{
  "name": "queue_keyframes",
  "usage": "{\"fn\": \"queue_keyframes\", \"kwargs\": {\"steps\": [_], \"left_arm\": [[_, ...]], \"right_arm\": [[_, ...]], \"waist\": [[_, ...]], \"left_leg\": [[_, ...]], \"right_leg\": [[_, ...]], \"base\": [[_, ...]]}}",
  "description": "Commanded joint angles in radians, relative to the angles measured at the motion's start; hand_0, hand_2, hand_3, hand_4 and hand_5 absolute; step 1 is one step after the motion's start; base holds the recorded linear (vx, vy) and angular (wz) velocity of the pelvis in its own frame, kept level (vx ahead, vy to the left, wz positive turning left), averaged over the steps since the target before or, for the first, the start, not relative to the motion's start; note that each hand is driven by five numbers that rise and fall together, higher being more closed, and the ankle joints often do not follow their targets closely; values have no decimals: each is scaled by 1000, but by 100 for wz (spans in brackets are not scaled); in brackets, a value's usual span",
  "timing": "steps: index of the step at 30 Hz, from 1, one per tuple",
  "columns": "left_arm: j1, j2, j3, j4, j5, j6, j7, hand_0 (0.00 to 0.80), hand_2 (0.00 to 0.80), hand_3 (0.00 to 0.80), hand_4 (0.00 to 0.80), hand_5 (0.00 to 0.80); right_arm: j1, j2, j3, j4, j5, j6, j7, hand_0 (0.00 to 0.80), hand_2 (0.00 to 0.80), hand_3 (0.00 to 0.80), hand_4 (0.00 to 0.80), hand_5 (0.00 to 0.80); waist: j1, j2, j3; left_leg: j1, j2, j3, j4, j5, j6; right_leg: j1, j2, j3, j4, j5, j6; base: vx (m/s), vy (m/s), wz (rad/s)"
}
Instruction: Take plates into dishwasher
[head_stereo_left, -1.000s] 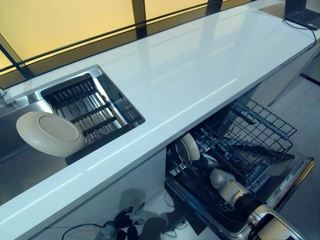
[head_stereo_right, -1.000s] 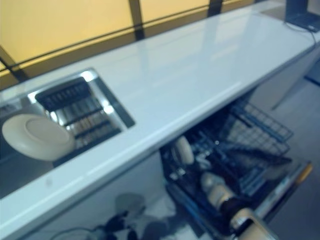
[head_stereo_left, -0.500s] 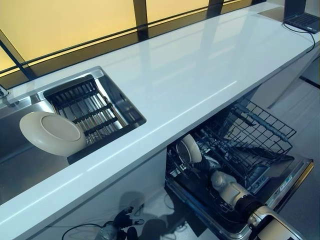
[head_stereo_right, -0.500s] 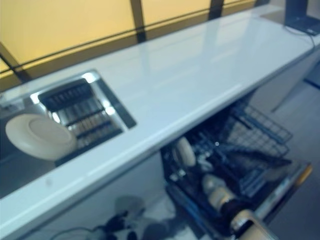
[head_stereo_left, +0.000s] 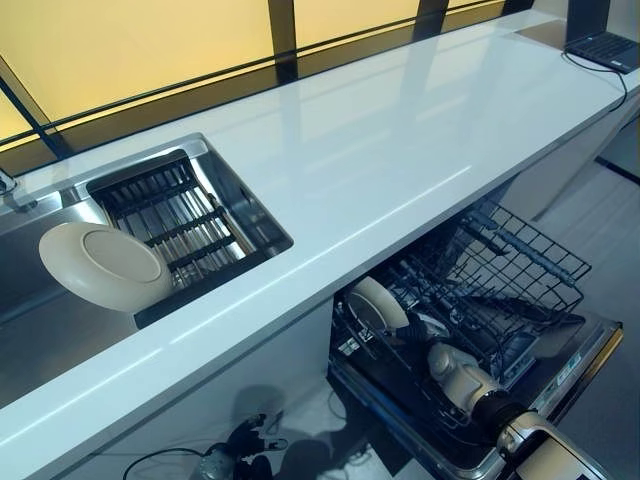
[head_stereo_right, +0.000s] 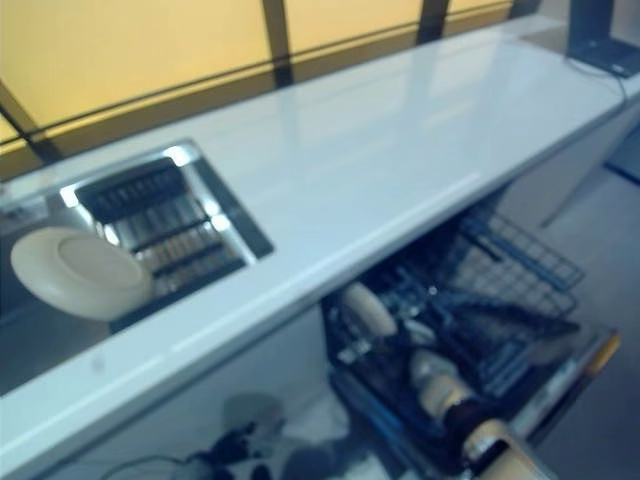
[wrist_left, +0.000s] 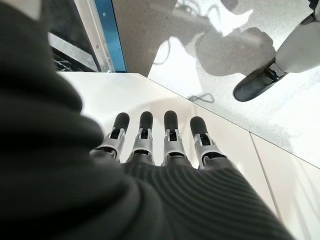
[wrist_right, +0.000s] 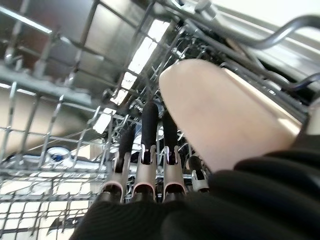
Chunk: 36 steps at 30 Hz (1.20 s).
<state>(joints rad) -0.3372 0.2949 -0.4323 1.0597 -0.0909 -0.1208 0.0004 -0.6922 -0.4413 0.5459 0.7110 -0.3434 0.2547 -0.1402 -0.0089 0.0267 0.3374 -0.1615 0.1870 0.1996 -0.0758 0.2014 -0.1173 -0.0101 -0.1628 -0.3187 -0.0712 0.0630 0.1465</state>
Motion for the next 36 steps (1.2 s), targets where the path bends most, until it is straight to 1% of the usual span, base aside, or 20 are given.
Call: {"fn": "queue_keyframes", "kwargs": {"steps": [1,8,14,19,25,29,33,34,36], "left_arm": [[-67,-14,-5,57,25,-17,16,0,0,0,0,0],[-49,-6,12,51,32,-11,15,0,0,0,0,0],[-29,6,38,35,42,-1,21,0,0,0,0,0],[-10,20,66,31,52,0,23,0,0,0,0,0],[8,28,87,30,59,-4,26,0,0,0,0,0],[22,30,103,22,60,0,33,0,0,0,0,0],[57,41,140,17,69,-6,37,0,0,0,0,0],[65,45,146,15,72,-6,38,0,0,0,0,0],[99,57,176,15,83,-14,37,0,0,0,0,0]], "right_arm": [[34,-15,22,-42,-40,-7,-5,0,0,0,0,0],[60,-33,8,-102,-47,-5,5,0,0,0,0,0],[111,-67,-15,-217,-51,12,40,0,0,0,0,0],[188,-100,-55,-321,-67,2,70,0,0,0,0,0],[256,-136,-92,-398,-72,-20,101,0,0,0,0,0],[320,-166,-140,-473,-41,-26,124,0,0,0,0,0],[442,-213,-242,-584,52,-47,139,0,0,0,0,0],[467,-220,-265,-601,88,-53,136,0,0,0,0,0],[567,-225,-359,-649,223,-90,130,0,0,0,0,0]], "waist": [[20,-24,25],[18,-33,18],[9,-50,16],[-4,-68,11],[-16,-85,4],[-29,-95,-1],[-47,-109,-14],[-49,-113,-17],[-62,-122,-29]], "left_leg": [[0,-34,-3,-12,-53,26],[10,-30,1,-12,-54,25],[18,-26,10,-12,-56,24],[25,-19,18,-12,-58,23],[35,-12,26,-12,-60,21],[41,-8,32,-12,-61,21],[57,-4,42,-12,-67,22],[61,-2,44,-12,-68,22],[75,1,51,-12,-74,23]], "right_leg": [[-114,28,22,97,-14,-57],[-103,31,22,92,-15,-56],[-94,34,23,90,-14,-55],[-90,41,32,89,-14,-53],[-79,48,40,81,-13,-51],[-72,54,48,79,-15,-50],[-55,56,54,77,-18,-46],[-52,57,56,78,-19,-45],[-39,60,65,77,-22,-42]], "base": [[0,0,0],[0,0,0],[0,0,0],[-3,-11,-3],[-3,-11,-6],[-2,2,-5],[28,-9,-2],[38,-24,-1],[57,-39,-1]]}}
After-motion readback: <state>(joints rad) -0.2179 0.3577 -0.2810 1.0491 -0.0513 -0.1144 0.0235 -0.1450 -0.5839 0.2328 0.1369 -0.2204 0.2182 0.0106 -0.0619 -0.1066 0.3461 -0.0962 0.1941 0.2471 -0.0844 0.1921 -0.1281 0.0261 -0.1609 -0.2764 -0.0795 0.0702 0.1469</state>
